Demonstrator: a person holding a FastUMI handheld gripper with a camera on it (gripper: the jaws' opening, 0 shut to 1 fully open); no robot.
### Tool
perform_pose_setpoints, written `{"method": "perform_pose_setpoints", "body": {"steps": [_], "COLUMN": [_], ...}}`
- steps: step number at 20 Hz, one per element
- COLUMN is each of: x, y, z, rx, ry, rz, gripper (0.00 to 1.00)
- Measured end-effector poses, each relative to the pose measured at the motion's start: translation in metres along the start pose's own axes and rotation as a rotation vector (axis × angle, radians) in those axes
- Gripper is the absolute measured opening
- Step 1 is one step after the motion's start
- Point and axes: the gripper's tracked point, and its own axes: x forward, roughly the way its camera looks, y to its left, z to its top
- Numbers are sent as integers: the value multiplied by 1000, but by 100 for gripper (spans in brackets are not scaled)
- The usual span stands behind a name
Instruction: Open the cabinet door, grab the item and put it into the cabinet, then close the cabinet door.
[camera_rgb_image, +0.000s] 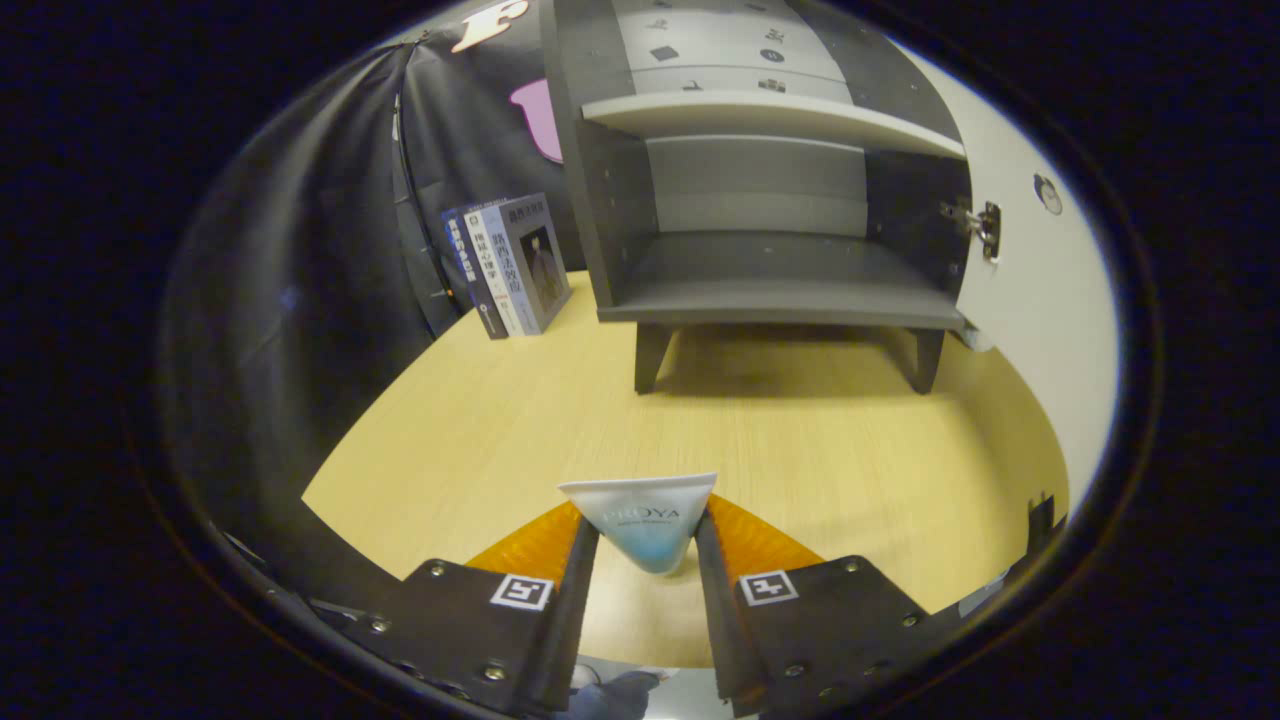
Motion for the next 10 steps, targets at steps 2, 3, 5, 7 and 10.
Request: {"method": "perform_pose_setpoints", "body": {"steps": [2, 3, 5, 7, 10], "x": [-18, -27, -46, -63, -77], "y": [-3, -7, -16, -26, -48], "z": [42, 65, 113, 164, 242], "rx": [6, 9, 7, -21, -53], "ry": [-62, -95, -163, -233, -339], "rz": [4, -1, -17, -43, -100], "gripper": [54, 53, 53, 53, 53]}}
